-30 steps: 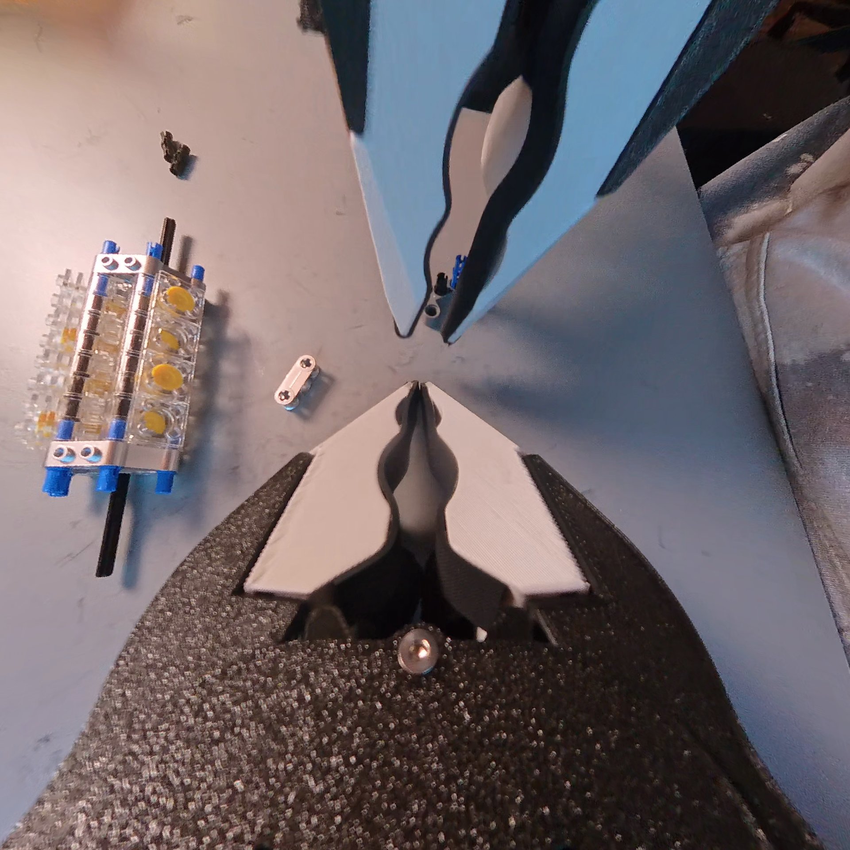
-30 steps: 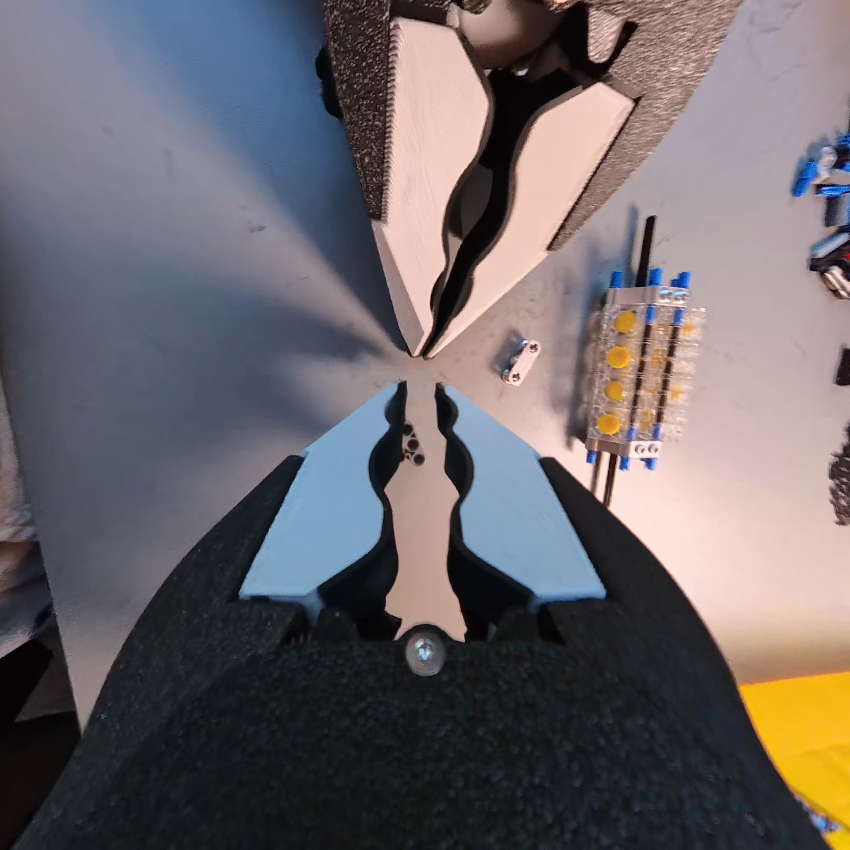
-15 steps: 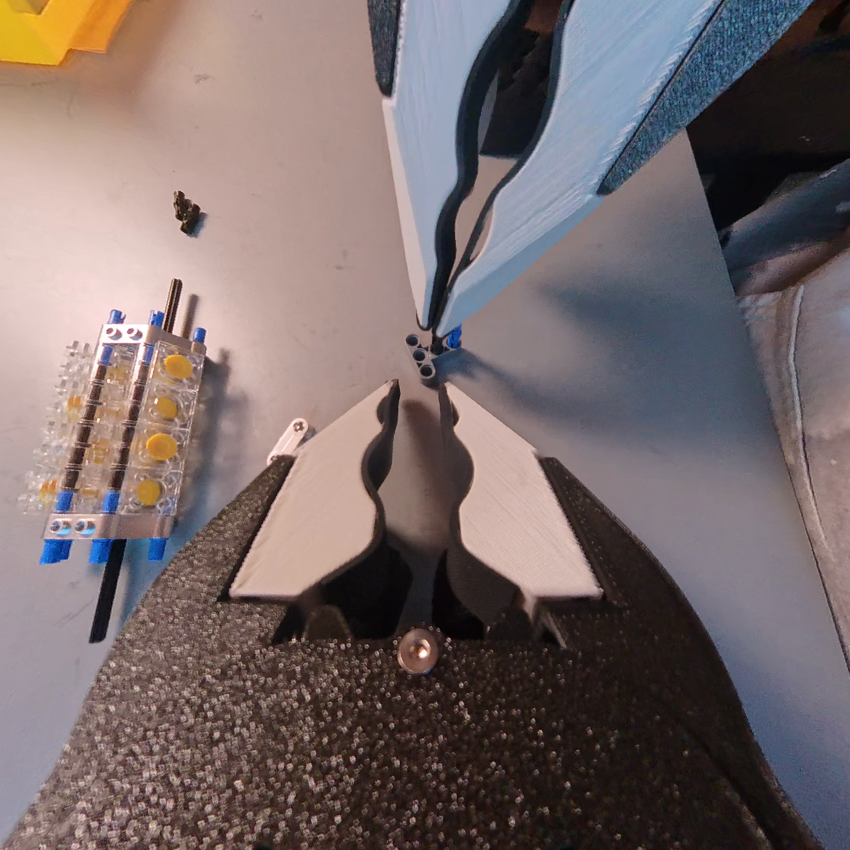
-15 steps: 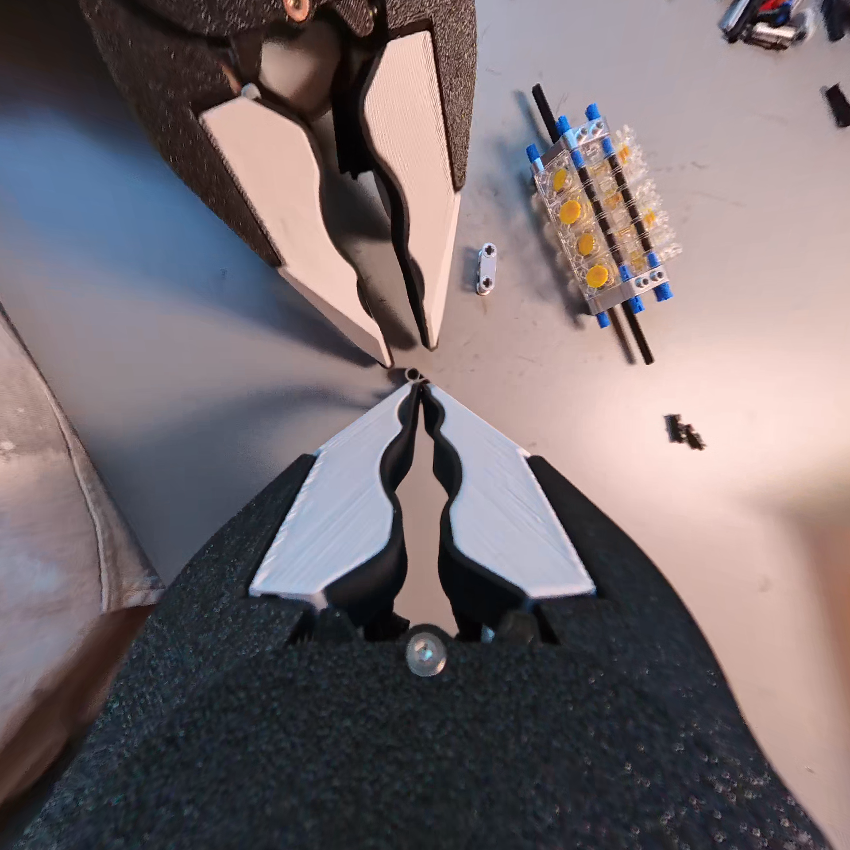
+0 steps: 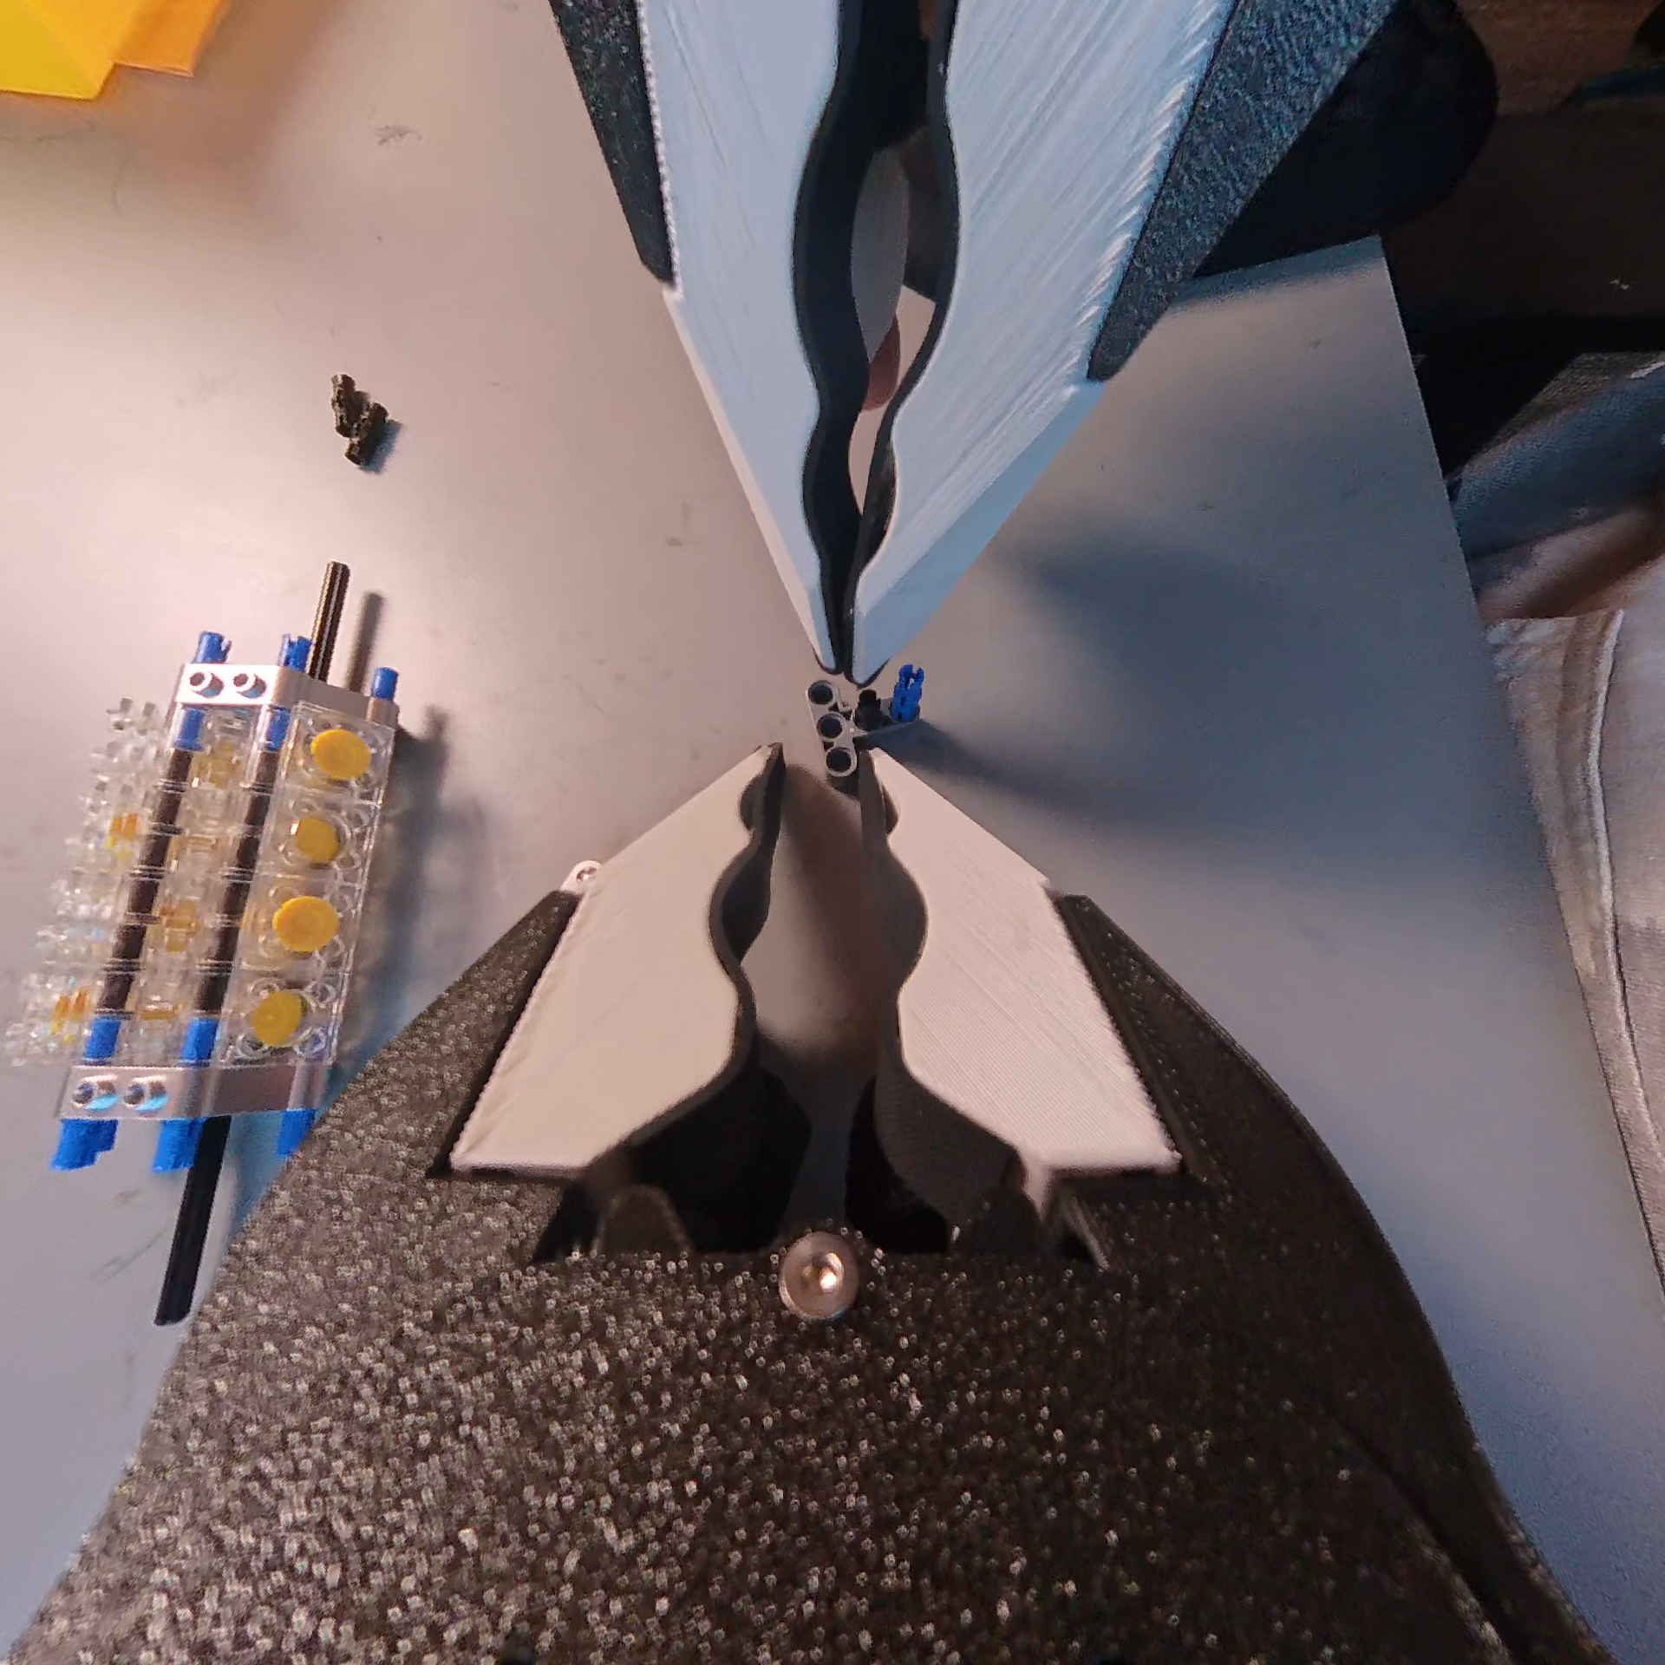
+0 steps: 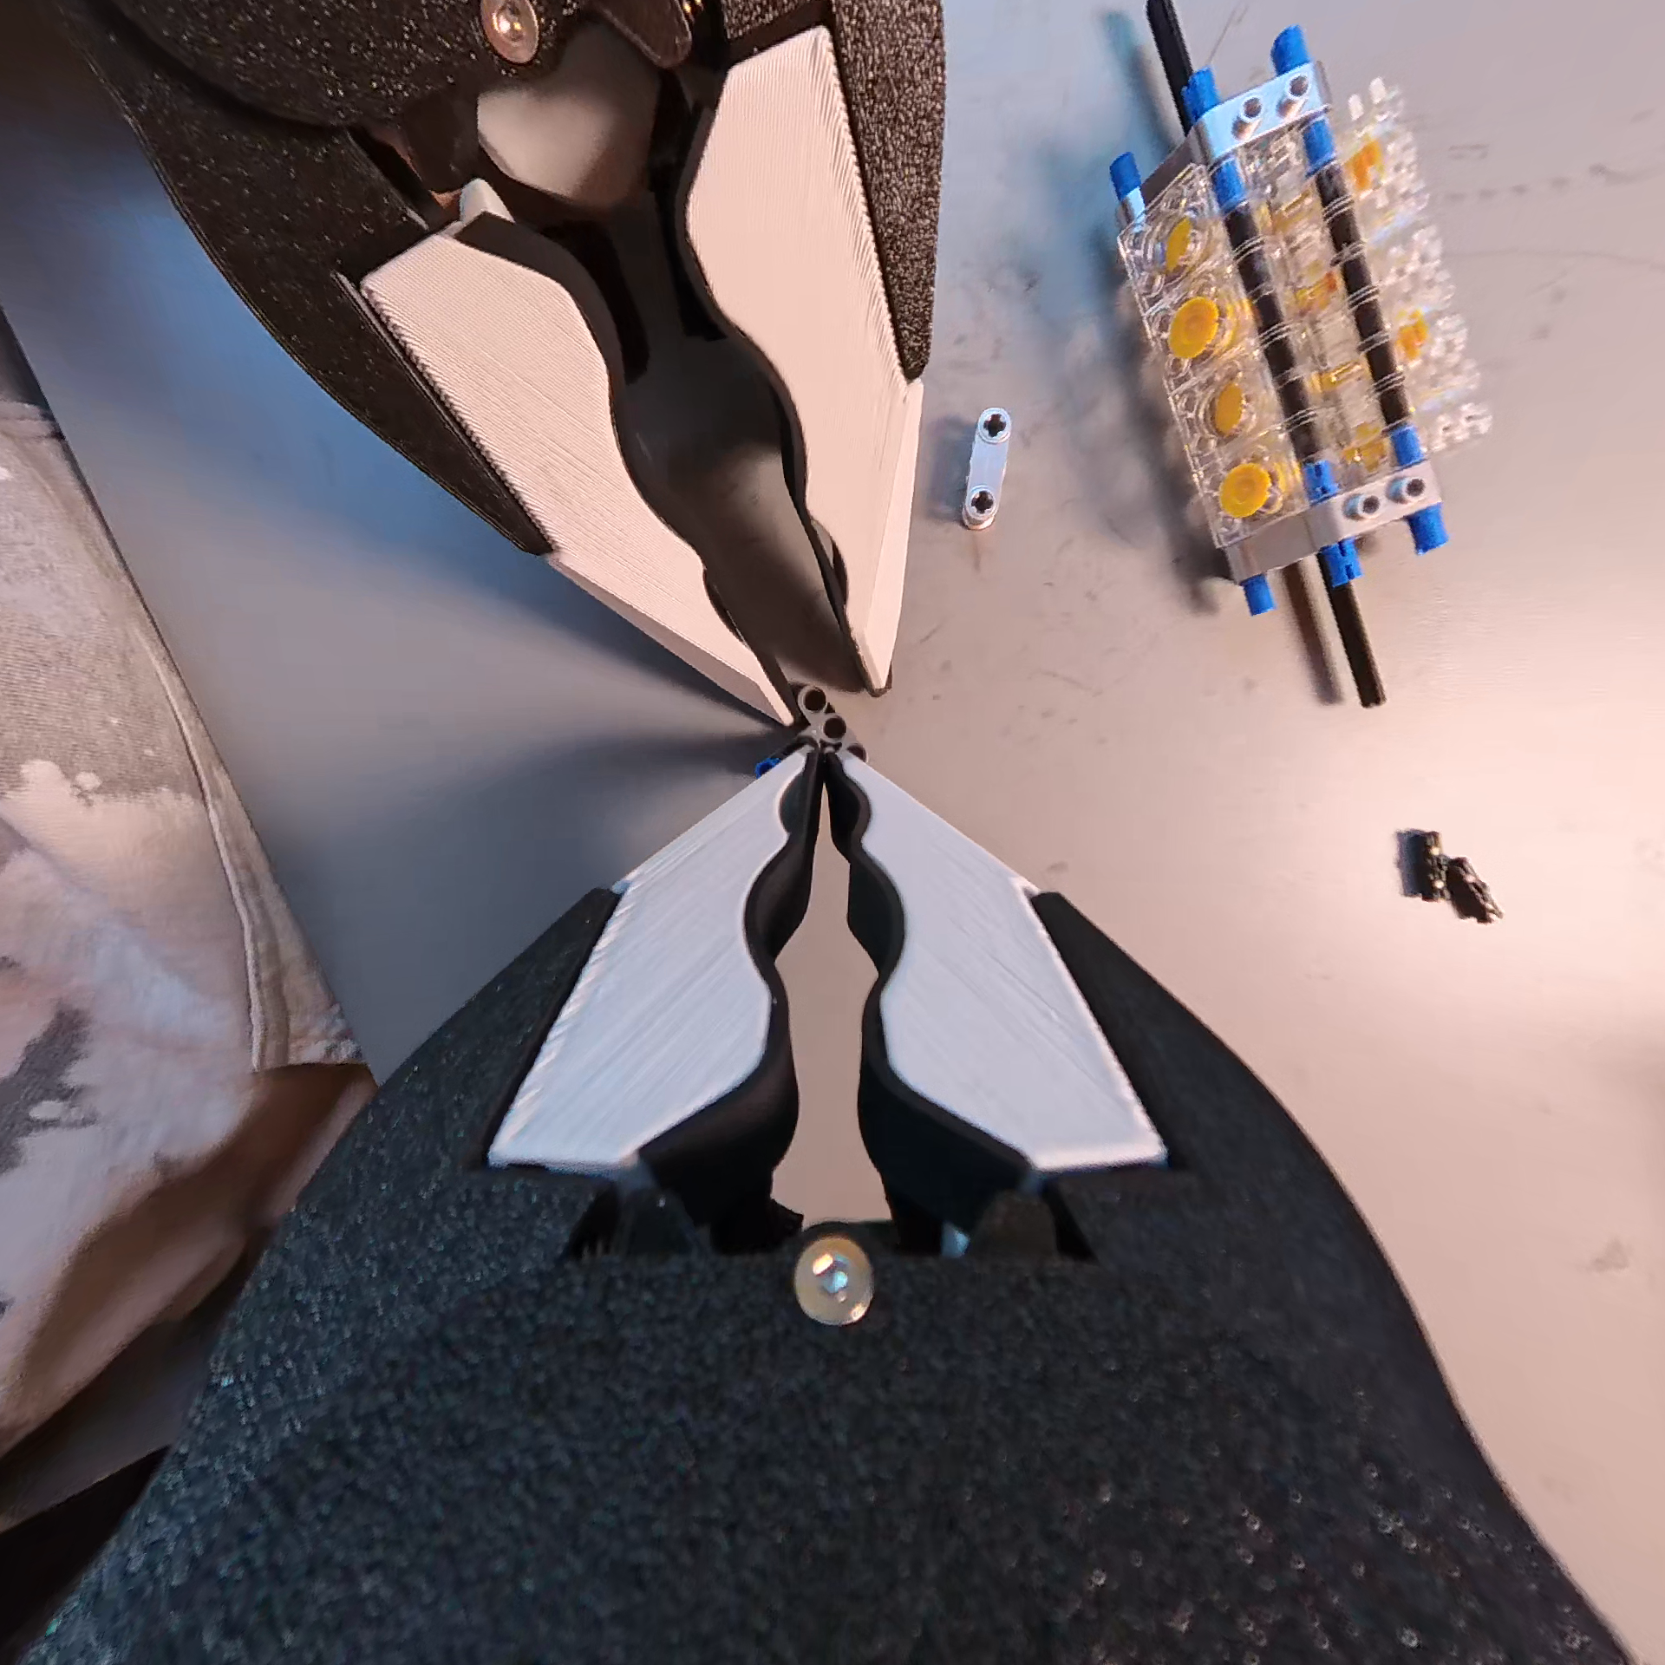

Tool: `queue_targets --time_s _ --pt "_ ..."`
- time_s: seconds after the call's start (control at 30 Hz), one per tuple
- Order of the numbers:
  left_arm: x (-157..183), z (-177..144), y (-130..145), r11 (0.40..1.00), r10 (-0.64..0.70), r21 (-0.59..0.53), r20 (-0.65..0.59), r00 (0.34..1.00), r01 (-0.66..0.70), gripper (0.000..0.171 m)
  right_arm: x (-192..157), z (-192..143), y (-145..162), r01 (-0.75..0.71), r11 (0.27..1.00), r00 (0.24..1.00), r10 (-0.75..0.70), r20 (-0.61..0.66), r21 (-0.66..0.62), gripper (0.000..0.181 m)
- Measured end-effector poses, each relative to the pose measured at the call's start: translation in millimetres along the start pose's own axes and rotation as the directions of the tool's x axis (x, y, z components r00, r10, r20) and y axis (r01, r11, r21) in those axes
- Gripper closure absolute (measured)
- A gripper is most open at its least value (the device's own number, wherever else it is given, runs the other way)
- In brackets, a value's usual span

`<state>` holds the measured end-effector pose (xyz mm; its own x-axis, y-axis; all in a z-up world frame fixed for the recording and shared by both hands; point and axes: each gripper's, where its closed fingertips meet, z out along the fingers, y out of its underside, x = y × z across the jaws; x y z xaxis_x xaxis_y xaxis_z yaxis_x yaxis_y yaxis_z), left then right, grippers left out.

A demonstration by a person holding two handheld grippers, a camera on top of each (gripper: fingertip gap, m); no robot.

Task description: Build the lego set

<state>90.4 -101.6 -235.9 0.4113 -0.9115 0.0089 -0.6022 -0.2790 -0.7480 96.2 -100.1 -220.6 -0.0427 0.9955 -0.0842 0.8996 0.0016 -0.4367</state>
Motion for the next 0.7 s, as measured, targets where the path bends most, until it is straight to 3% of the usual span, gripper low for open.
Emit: queue_targets --time_s 0.5,0.7 --pt "3.5 2.0 -1.0 1.0 -0.005 0.007 -0.016 1.0 0.005 0.165 -4.1 4.5 -2.5 0.042 0.999 0.998 -0.041 0.044 -0.005 0.181" --pt "3.8 2.3 -1.2 1.0 -0.018 0.008 -0.026 1.0 0.018 0.166 -6.0 5.5 -1.0 0.128 0.99 0.992 -0.127 0.02 -0.055 0.181"
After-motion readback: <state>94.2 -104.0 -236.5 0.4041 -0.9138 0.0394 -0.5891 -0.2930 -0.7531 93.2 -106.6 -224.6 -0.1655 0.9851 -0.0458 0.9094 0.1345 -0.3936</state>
